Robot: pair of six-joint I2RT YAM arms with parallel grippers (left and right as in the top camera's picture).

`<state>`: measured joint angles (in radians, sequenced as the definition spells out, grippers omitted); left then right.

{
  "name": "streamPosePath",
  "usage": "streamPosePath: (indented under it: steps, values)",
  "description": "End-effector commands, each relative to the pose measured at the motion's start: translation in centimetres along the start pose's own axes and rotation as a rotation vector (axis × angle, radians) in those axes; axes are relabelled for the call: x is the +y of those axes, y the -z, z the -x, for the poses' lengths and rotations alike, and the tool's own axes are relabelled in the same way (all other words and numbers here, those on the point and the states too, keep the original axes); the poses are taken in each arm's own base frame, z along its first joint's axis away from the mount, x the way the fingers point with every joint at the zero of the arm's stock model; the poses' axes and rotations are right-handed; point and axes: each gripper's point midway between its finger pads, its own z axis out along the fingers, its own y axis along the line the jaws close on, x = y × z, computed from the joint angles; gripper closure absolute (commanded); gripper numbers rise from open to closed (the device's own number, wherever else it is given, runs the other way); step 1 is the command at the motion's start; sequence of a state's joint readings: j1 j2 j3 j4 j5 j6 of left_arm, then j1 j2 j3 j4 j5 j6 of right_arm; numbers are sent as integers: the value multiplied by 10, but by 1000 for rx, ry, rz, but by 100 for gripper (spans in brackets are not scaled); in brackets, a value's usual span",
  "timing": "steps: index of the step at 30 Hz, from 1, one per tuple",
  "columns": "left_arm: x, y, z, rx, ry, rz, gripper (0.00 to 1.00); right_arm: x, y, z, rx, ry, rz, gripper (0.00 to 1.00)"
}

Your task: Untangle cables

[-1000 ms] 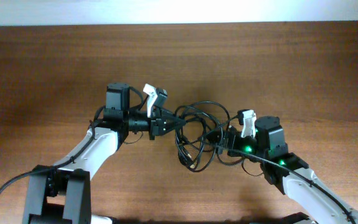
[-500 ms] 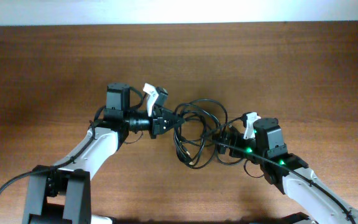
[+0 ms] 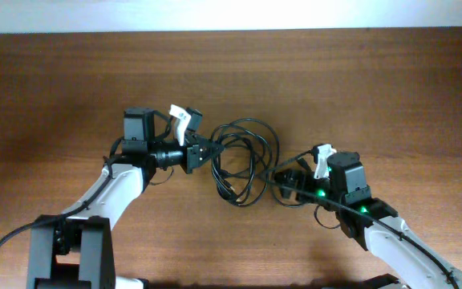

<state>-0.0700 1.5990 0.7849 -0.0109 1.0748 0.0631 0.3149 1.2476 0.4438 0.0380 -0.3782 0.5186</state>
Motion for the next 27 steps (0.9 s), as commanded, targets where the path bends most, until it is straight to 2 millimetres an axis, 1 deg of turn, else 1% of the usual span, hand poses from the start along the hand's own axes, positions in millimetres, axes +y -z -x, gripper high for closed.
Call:
streamPosePath:
  steps: [1,8,9,12,14,18,21,27]
  values:
    - [-2,0,0,-2,31,-19,100,32,1,-2,28,67,169,1]
    - [-7,-1,0,0,41,-41,100,34,2,-1,23,71,178,1]
    - [-10,-1,0,-1,41,-61,100,33,2,-1,22,71,175,1]
    - [-34,-1,2,-2,27,-189,100,33,2,-1,22,71,175,1]
    - [-44,-7,-2,17,18,-226,100,32,1,0,19,66,169,1]
    - [-50,-12,-4,30,-2,-242,100,30,1,1,13,63,157,1]
    - [-51,-13,-5,28,-41,-246,100,16,-1,-2,17,43,81,1]
    - [-51,-13,-5,28,-42,-245,100,-24,1,-14,40,-1,-125,1]
